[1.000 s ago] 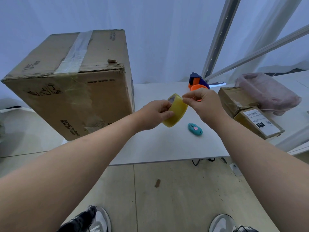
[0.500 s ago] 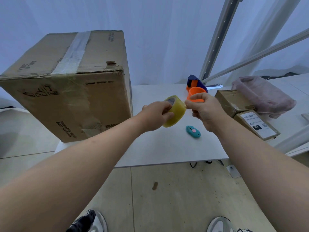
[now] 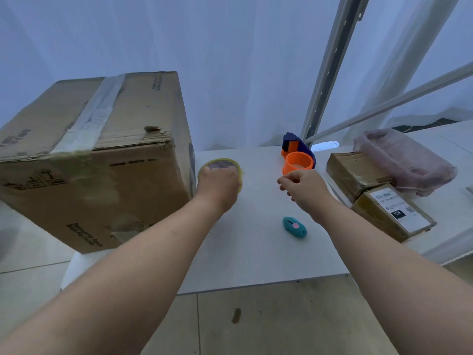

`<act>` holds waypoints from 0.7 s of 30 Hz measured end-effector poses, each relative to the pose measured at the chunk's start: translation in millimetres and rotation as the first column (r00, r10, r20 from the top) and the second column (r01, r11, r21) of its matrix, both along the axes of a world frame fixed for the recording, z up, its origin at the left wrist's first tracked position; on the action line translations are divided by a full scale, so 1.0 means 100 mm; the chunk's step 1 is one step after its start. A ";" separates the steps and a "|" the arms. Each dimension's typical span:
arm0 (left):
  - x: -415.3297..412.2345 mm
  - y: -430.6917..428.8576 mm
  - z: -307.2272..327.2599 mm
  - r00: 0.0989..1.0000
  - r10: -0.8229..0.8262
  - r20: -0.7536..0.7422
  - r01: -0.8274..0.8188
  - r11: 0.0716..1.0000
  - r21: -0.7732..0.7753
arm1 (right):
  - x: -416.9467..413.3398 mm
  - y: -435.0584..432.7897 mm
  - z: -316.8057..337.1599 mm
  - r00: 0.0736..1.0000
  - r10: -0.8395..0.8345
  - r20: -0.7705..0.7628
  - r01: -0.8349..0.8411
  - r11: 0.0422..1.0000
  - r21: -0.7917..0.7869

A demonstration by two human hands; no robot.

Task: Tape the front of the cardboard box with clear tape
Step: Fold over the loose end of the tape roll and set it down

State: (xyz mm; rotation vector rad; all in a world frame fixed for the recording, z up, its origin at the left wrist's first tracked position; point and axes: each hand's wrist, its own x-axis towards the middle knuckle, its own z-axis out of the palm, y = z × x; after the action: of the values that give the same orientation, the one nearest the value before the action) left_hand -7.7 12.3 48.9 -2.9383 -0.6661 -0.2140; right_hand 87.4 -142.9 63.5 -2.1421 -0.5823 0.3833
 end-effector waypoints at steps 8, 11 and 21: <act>0.24 0.11 -0.22 0.985 0.049 -0.167 -0.033 0.995 0.096 | 0.19 0.15 -0.11 0.996 0.062 0.064 -0.052 0.989 -0.138; 0.27 0.13 -0.31 0.987 0.030 -0.157 -0.028 1.000 0.015 | 0.21 0.18 -0.20 0.997 0.059 0.056 -0.051 0.989 -0.140; 0.46 0.19 -0.40 0.993 0.102 -0.053 -0.109 0.980 -0.168 | 0.21 0.18 -0.24 0.968 0.205 0.143 -0.163 0.952 -0.261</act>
State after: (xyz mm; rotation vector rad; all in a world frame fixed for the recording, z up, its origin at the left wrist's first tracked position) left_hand 37.8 31.4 8.7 -3.0470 -0.8728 -0.0847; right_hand 108.6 -125.3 39.9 -2.3831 -0.8758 0.3958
